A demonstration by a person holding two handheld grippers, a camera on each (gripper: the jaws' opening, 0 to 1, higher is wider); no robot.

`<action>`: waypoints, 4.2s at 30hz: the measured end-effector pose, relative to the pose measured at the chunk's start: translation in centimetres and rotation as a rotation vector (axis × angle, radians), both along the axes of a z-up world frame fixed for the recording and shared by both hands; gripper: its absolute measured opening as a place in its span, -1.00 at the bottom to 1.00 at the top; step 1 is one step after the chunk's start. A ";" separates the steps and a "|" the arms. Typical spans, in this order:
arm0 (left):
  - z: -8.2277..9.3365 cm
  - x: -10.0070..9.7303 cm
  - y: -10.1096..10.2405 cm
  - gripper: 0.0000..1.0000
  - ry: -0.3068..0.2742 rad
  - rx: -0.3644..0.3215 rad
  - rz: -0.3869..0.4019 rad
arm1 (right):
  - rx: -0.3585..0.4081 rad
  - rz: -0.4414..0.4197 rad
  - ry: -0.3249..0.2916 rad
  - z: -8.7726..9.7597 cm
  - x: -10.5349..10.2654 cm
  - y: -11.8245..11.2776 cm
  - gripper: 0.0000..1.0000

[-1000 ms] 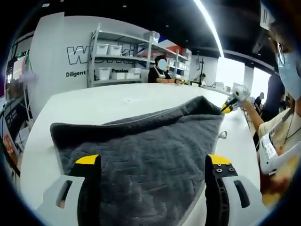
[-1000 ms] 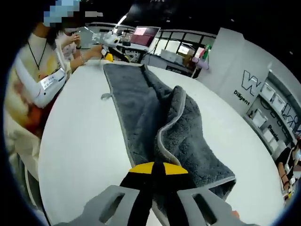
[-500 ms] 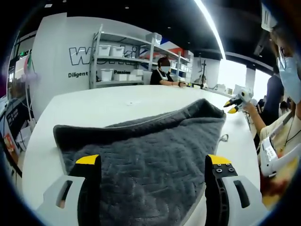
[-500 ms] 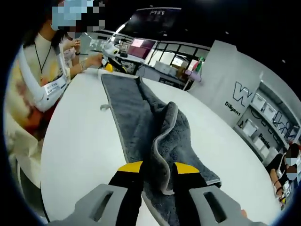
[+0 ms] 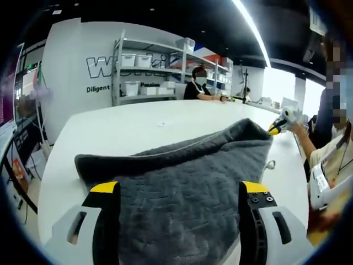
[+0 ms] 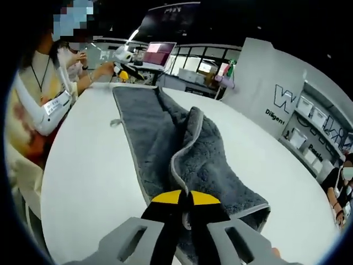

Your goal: Fold the towel on the table until its edges align and the towel forms a compact rectangular stack.

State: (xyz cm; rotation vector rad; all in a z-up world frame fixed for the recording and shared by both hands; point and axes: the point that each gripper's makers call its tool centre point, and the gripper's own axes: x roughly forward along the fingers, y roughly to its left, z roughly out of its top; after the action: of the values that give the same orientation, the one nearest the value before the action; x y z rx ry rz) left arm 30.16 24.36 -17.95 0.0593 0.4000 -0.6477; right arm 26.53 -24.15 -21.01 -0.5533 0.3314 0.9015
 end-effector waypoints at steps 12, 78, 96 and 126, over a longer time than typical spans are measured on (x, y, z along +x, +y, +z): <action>1.3 6.0 4.4 0.38 -0.104 0.243 0.052 | -0.020 -0.007 0.002 -0.2 -1.1 -1.1 -1.00; 3.8 17.2 10.6 -0.95 -0.314 0.392 0.278 | -0.277 -0.555 -0.477 11.1 20.1 -8.5 -1.00; 0.2 20.9 10.2 -0.95 -0.233 0.416 0.314 | -0.436 -0.582 -0.428 5.5 27.3 -8.7 -1.00; -2.8 19.8 12.0 -0.05 -0.069 0.534 0.438 | -0.566 -0.589 -0.319 1.1 28.4 -9.9 -0.04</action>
State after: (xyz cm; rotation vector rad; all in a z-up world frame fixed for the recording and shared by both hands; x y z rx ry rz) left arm 49.99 36.39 -20.76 0.4879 0.4921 -0.0934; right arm 54.91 -34.03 -19.92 -1.0384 0.4295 0.1298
